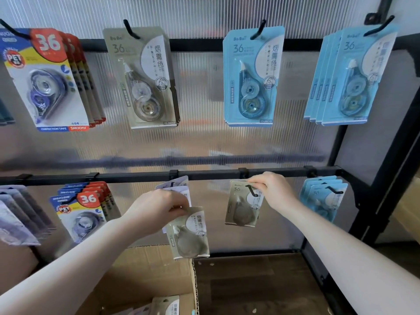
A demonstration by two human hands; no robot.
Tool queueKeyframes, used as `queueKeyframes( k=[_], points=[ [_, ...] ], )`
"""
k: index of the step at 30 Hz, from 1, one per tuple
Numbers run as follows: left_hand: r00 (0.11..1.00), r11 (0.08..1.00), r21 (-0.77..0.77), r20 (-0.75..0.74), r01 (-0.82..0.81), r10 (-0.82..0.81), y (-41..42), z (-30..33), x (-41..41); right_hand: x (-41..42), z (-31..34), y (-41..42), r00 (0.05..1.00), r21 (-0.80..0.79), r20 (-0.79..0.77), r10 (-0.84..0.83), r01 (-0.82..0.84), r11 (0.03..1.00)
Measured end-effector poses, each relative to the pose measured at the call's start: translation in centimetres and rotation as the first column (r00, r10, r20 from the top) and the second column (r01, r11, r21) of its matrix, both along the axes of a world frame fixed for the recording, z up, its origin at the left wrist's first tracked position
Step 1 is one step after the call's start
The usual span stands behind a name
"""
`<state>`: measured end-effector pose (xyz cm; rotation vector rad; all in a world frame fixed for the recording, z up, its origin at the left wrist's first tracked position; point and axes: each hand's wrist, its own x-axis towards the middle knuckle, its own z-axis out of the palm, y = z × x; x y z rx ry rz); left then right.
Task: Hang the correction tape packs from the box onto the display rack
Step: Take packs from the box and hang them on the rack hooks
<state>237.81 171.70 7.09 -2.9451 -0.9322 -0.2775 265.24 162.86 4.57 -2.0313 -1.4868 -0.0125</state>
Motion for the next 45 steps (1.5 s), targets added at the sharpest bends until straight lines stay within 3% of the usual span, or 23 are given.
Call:
queueKeyframes(
  k=[13,24,29,45],
  points=[
    [0.995,0.998,-0.022,0.083,0.062,-0.06,-1.5,0.4,1.9,1.5,0.6,-3.9,0.984,-0.015,0.123,-0.13,0.132,0.991],
    [0.968,0.984,-0.036,0.188,0.177,-0.167,-4.2,1.8,8.6,4.9,0.9,-9.0,0.96,-0.066,0.17,-0.222,0.236,0.969],
    [0.955,0.988,-0.033,0.26,0.153,-0.139,-5.0,1.7,11.2,5.7,0.7,-9.9,0.956,-0.067,0.182,-0.229,0.245,0.967],
    [0.957,0.994,-0.052,0.279,0.098,-0.08,-4.5,0.1,13.5,6.0,0.4,-10.2,0.957,-0.063,0.2,-0.209,0.225,0.972]
  ],
)
